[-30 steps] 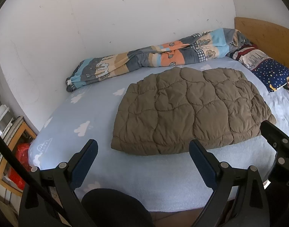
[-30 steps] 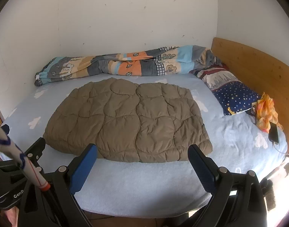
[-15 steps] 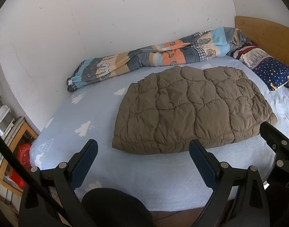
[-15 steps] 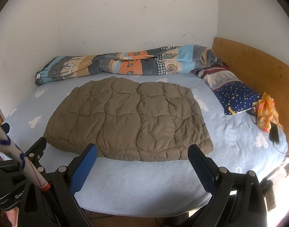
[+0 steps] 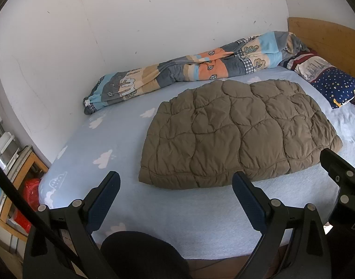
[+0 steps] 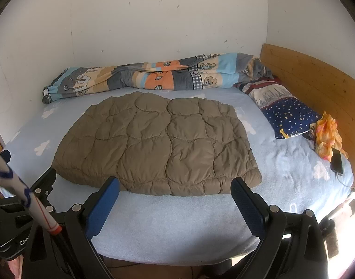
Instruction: Fold large clothes
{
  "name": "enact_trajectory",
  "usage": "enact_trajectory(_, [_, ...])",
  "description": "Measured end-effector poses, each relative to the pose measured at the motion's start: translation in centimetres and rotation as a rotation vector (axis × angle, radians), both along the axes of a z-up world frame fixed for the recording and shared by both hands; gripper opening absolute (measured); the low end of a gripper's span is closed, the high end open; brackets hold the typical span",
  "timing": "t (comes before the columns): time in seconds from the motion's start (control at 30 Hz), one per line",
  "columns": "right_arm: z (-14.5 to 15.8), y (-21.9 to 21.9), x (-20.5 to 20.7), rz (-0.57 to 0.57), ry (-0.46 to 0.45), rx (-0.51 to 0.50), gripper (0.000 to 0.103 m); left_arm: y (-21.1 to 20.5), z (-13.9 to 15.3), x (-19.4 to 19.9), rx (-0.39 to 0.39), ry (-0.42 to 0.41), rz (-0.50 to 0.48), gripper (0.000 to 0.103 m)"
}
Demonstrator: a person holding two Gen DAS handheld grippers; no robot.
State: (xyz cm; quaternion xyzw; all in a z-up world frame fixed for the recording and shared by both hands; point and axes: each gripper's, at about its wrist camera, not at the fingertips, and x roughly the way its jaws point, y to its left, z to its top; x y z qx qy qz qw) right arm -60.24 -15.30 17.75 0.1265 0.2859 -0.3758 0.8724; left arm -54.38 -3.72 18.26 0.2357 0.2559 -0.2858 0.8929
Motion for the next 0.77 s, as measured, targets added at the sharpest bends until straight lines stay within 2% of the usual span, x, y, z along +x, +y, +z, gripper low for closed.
enact_trajectory(0.5, [-0.04, 0.07, 0.05, 0.0, 0.002, -0.002, 0.098, 0.21, -0.05, 0.07, -0.001, -0.01, 0.012, 0.096])
enact_trajectory(0.77, [-0.16, 0.14, -0.1, 0.003, 0.001, 0.0, 0.098, 0.79, -0.06, 0.14, -0.012, 0.026, 0.0, 0.096])
